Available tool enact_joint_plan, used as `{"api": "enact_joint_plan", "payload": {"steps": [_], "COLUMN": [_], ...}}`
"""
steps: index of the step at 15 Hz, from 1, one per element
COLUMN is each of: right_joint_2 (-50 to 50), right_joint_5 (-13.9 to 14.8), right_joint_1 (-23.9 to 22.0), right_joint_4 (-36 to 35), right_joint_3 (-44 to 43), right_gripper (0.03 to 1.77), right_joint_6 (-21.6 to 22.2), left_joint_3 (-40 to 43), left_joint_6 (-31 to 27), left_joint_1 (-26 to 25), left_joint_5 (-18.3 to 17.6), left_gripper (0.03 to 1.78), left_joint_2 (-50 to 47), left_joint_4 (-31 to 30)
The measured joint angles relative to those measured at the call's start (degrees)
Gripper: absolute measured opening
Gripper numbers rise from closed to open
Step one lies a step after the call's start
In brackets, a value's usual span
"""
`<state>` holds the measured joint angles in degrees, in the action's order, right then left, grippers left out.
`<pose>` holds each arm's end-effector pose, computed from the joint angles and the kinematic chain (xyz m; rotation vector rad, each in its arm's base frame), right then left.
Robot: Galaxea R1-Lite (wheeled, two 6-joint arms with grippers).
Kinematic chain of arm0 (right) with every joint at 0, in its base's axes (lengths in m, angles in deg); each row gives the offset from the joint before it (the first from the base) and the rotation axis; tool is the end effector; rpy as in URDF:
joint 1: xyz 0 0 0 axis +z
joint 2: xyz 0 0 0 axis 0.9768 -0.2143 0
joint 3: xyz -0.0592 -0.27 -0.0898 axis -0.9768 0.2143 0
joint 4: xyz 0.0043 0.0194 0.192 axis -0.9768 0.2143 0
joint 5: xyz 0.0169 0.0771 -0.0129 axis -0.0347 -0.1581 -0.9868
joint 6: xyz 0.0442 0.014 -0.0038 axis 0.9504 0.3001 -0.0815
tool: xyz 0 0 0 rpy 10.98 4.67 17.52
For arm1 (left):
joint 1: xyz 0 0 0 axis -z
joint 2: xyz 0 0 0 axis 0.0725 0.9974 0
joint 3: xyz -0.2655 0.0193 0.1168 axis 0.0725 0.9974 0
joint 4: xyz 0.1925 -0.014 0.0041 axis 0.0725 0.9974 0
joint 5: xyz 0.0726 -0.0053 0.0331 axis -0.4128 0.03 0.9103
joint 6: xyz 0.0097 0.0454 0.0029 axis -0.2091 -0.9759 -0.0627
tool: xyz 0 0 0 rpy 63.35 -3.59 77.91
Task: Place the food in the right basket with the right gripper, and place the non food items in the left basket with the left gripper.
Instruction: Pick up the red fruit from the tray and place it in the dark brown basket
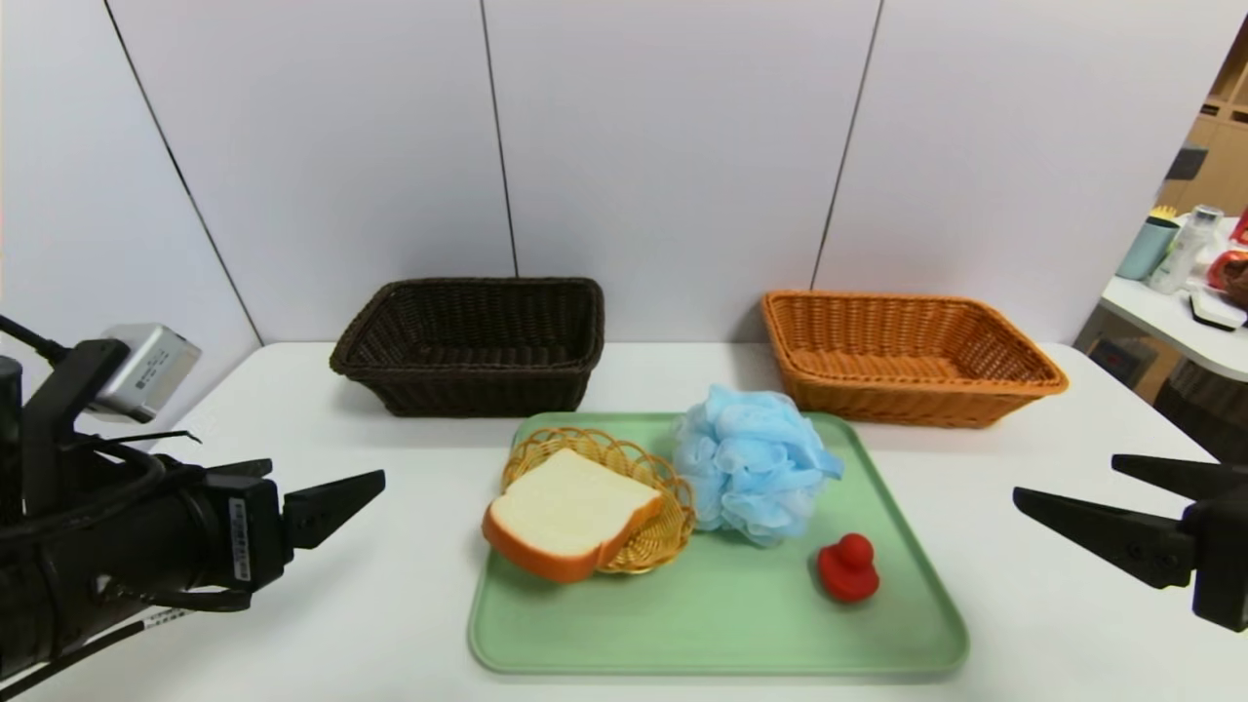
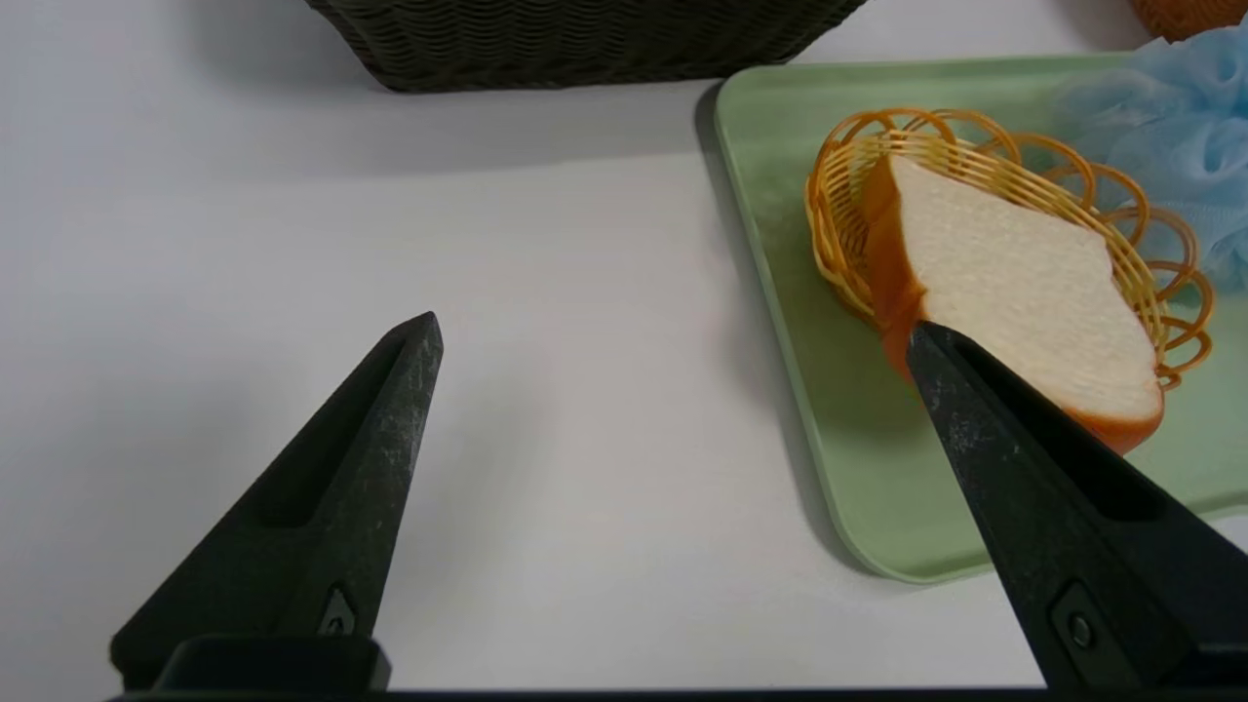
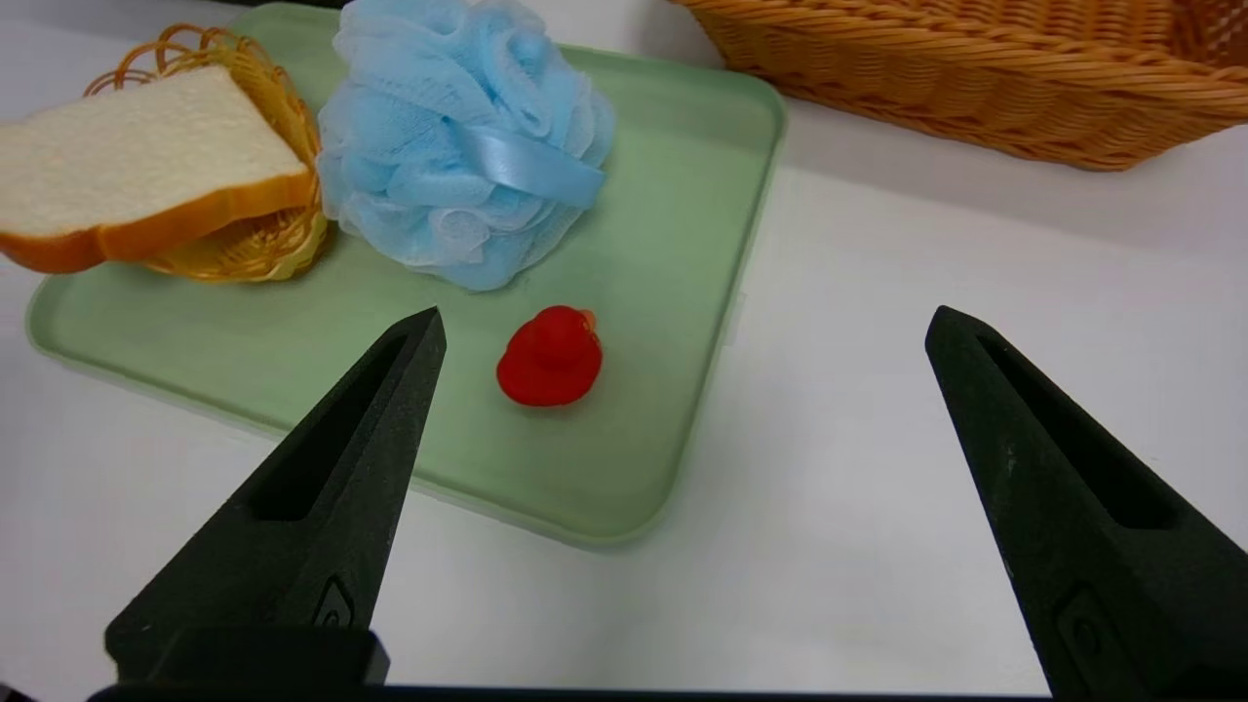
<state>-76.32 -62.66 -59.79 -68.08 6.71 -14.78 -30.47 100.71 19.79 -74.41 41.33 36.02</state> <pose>0.1475 0.0499 0.1990 0.0172 0.4350 0.3402 0.1706 -0.0697 0.1830 -0.1208 0.4101 -0.2488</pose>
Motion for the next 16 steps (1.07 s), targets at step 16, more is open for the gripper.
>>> {"api": "enact_joint_plan", "payload": {"steps": [16], "right_joint_2": [-12.68], "right_joint_5": [0.39], "right_joint_1": [17.94], "right_joint_4": [-2.99], "right_joint_3": [4.96], "right_gripper": [1.70], "right_joint_6": [-1.24], "left_joint_3": [1.45], "left_joint_6": [-0.57], "left_joint_1": [0.50], "left_joint_5": [-0.17], "left_gripper": [1.69], "left_joint_2": [-1.60], "left_joint_4": [0.49]}}
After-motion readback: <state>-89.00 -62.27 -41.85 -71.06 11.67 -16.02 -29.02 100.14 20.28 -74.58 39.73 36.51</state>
